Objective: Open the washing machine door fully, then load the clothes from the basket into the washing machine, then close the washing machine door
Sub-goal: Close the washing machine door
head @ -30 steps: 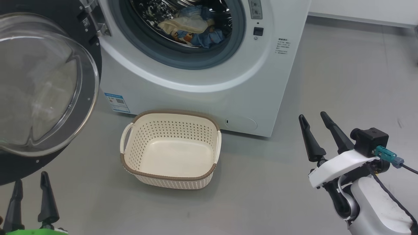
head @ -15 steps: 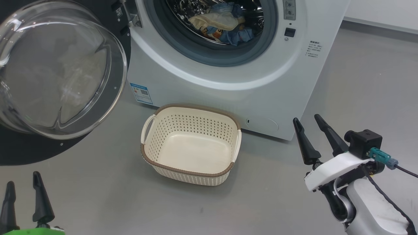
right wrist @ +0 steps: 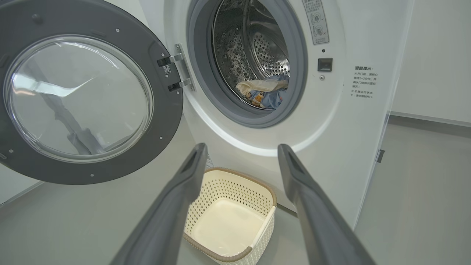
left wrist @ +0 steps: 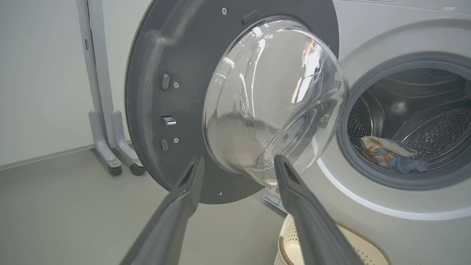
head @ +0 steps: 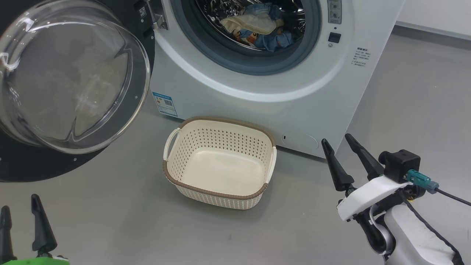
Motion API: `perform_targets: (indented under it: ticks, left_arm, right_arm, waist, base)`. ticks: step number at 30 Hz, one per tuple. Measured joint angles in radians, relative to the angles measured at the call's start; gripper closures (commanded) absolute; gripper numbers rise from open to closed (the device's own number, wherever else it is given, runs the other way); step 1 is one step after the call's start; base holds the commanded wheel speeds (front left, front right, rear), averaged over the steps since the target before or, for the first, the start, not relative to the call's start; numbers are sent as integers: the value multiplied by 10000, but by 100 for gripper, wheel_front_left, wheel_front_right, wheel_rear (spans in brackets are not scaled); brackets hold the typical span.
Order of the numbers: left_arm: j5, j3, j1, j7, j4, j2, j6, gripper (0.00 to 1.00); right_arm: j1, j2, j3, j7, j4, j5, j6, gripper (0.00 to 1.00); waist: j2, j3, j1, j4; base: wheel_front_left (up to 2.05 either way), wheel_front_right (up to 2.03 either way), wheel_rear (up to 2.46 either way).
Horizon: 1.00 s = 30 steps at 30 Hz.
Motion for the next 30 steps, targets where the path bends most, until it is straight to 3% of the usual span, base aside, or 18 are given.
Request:
perform_targets:
  ticks: [19, 20, 21, 22, 30]
  left_arm:
    - [117, 255, 1, 0, -10, 94, -58, 3]
    - [151, 288, 1, 0, -38, 151, -58, 58]
    - [173, 305, 0, 0, -82, 209, -58, 90]
    - [173, 326, -3, 0, -148, 257, -59, 100]
    - [173, 545, -441, 144, -656, 1057, -161, 100]
  right_arm:
    - [-2, -46, 31, 0, 117, 174, 0, 0]
    - [-3, -46, 31, 0, 121, 174, 0, 0]
    - [-4, -46, 31, 0, 125, 174, 0, 0]
    - [-5, -46, 31, 0, 130, 174, 0, 0]
    - [-11, -50, 25, 0, 159, 192, 0, 0]
  waist:
    - [0, -82, 0, -11]
    - [0, -84, 0, -9]
    - [0, -85, 0, -7]
    - [0, -85, 0, -6]
    - [0, -71, 0, -19]
  base:
    - [0, 0, 0]
    - [0, 0, 0]
    - [0, 0, 0]
    - [0, 0, 0]
    - [0, 0, 0]
